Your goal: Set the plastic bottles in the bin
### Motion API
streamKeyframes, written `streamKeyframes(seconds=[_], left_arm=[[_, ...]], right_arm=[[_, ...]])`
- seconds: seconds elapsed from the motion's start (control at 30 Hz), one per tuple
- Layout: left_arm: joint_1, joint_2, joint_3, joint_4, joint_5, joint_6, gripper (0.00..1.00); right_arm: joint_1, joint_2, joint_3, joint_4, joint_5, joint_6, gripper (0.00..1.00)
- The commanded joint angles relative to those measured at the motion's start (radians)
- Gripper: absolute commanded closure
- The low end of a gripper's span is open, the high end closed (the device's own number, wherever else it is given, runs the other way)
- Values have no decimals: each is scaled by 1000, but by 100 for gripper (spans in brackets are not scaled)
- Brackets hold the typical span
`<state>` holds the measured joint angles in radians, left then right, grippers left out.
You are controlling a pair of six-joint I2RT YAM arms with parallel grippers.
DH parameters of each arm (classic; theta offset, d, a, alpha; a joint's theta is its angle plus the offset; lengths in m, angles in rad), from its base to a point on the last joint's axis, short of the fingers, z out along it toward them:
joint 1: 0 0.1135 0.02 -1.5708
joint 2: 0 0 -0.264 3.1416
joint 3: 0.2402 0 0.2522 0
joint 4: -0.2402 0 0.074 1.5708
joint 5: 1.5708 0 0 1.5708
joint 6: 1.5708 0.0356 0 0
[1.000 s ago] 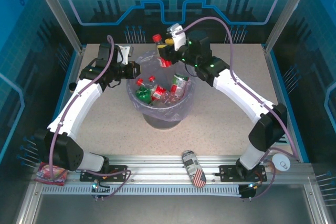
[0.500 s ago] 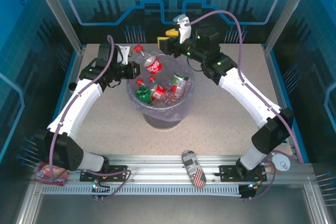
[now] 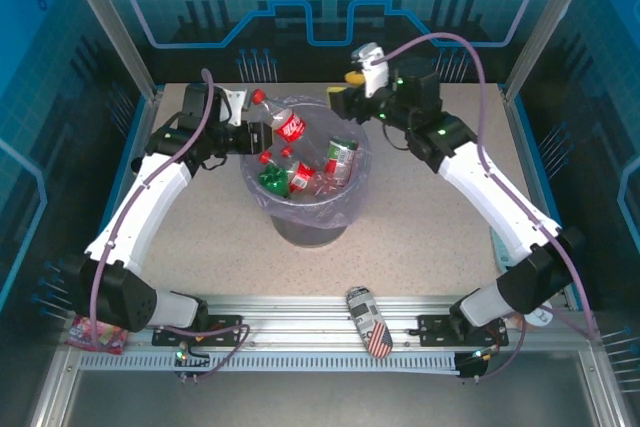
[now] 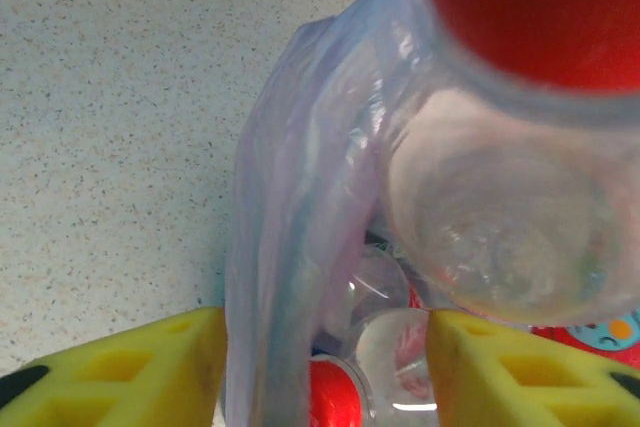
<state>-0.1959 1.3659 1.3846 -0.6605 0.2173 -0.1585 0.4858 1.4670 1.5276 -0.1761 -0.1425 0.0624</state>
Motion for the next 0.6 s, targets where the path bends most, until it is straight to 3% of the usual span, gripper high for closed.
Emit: streamKeyframes(seconds=[0.0, 0.27, 0.37, 0.57], left_arm=[[0, -60, 78, -71, 2, 40, 35], [7, -149, 221, -222, -59, 94, 21], [29, -164, 251, -279, -135, 80, 18], [171, -288, 4, -75, -220, -55, 2]], right_arm=[[-61, -83, -38, 3, -3, 10, 43], [-191, -185, -121, -70, 16, 1, 40], [-240, -223, -181, -99, 47, -11, 38], [-327, -285, -339, -126, 138, -42, 29]])
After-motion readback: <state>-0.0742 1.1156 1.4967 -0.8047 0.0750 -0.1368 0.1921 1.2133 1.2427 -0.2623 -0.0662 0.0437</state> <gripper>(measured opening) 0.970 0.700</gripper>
